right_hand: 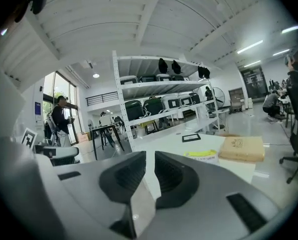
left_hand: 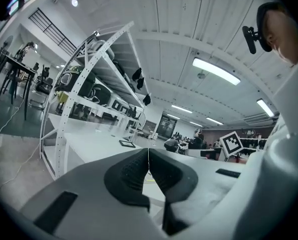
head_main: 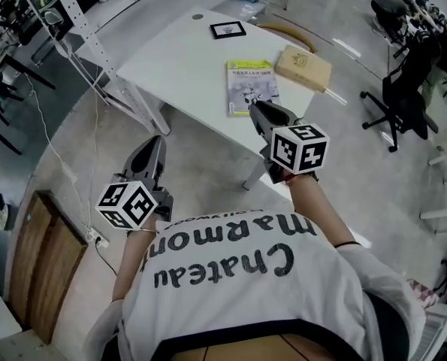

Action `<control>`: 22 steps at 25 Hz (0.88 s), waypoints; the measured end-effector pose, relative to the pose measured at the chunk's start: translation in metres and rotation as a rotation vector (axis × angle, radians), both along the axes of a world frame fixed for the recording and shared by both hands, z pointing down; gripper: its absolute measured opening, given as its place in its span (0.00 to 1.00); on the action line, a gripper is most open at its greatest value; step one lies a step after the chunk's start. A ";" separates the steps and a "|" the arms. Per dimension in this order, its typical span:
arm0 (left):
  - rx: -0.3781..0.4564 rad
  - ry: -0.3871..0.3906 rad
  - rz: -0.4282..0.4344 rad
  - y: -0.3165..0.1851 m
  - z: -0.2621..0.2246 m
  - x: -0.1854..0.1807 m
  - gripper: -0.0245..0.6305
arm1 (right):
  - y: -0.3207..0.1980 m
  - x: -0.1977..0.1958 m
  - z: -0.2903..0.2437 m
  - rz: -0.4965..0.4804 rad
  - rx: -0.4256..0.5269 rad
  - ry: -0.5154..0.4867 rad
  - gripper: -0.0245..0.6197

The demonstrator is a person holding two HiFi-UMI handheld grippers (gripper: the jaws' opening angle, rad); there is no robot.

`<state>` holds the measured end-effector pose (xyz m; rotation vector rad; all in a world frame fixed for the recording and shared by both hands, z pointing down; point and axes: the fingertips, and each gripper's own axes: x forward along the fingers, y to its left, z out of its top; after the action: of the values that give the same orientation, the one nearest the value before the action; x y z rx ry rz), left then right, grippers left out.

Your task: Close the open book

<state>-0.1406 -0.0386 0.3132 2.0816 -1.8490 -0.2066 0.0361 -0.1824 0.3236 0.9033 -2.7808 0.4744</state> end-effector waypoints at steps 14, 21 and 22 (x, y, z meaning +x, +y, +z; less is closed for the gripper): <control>-0.037 0.023 -0.067 -0.004 0.008 0.086 0.07 | -0.012 0.061 0.022 -0.120 -0.063 0.022 0.15; -0.014 0.026 -0.141 -0.002 0.013 0.112 0.07 | -0.011 0.081 0.038 -0.174 -0.065 0.032 0.14; -0.012 0.021 -0.142 -0.003 0.014 0.117 0.07 | -0.011 0.084 0.040 -0.176 -0.064 0.031 0.14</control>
<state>-0.0239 -0.0416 0.3267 1.9337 -1.9820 -0.2512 0.1197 -0.1932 0.3639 0.6389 -2.7671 0.5117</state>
